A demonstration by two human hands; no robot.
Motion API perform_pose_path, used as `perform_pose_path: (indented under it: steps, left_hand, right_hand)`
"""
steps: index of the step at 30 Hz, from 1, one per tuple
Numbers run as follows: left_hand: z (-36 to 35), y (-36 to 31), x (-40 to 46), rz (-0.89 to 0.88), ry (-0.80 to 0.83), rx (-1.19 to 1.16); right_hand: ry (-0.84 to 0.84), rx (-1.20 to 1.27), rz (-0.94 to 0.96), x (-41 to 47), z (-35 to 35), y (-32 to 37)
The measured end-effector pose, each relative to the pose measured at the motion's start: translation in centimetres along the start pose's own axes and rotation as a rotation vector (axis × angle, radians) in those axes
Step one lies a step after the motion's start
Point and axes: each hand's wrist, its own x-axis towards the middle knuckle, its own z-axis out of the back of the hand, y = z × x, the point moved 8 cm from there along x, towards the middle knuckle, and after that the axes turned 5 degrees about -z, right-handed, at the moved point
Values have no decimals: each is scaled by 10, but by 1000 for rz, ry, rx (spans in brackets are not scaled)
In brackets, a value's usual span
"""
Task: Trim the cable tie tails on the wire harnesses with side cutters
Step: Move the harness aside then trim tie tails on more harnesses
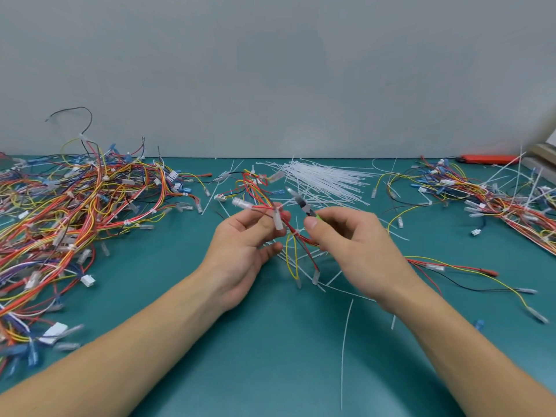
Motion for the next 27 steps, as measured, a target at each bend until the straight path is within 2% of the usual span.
perform_pose_path:
  steps: [4, 9, 22, 27]
  left_hand:
    - [2, 0, 1, 11, -12, -19]
    - [3, 4, 1, 17, -20, -29]
    - [3, 5, 2, 4, -3, 41]
    - [4, 6, 2, 14, 3, 55]
  right_hand:
    - [50, -116, -96, 2, 1, -12]
    - [65, -136, -113, 3, 0, -16]
    - [93, -241, -1, 3, -4, -12]
    - [84, -171, -8, 6, -4, -9]
